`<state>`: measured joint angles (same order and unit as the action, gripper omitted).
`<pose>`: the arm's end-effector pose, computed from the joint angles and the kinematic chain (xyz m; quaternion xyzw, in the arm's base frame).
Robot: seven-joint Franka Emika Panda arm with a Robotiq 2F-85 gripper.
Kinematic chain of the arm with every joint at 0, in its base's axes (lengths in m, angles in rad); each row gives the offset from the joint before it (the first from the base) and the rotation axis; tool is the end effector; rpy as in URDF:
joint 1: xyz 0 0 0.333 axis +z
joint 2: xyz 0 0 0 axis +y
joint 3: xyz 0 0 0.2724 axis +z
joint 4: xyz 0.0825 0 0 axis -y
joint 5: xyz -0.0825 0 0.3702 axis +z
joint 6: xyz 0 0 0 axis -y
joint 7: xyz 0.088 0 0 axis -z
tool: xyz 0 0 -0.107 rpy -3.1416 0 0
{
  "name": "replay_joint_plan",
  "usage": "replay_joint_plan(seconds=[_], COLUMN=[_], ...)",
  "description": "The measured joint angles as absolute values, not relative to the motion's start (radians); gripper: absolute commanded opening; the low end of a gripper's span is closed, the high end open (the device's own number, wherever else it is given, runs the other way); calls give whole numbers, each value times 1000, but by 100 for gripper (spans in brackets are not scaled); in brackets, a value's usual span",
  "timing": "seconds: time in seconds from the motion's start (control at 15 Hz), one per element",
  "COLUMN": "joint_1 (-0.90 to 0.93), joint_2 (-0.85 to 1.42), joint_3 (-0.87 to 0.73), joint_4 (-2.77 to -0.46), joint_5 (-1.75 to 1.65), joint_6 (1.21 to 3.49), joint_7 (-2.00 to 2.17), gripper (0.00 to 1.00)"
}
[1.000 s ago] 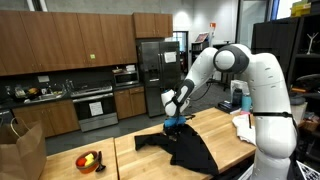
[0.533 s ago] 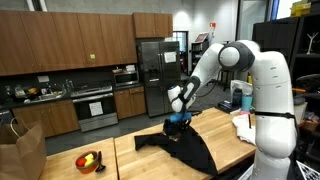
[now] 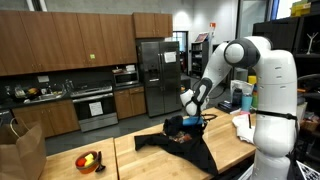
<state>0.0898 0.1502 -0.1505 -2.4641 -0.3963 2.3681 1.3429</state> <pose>0.4390 -0.0338 0.1877 0.8427 -0.5081 -0.0192 0.1770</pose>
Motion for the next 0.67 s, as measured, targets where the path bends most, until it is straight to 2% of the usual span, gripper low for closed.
replay_joint_plan(seconds=[0.4, 0.47, 0.6, 0.67], joint_1=[-4, -23, -56, -66], joint_2=[108, 108, 116, 122], joint_3=[-212, -217, -220, -219], joint_4=[-2560, -2562, -2559, -2555], joint_5=[-648, -671, -697, -707], joint_6=[2202, 2164, 2095, 2069], joint_7=[1613, 1630, 1644, 1645], gripper=[1, 27, 31, 38])
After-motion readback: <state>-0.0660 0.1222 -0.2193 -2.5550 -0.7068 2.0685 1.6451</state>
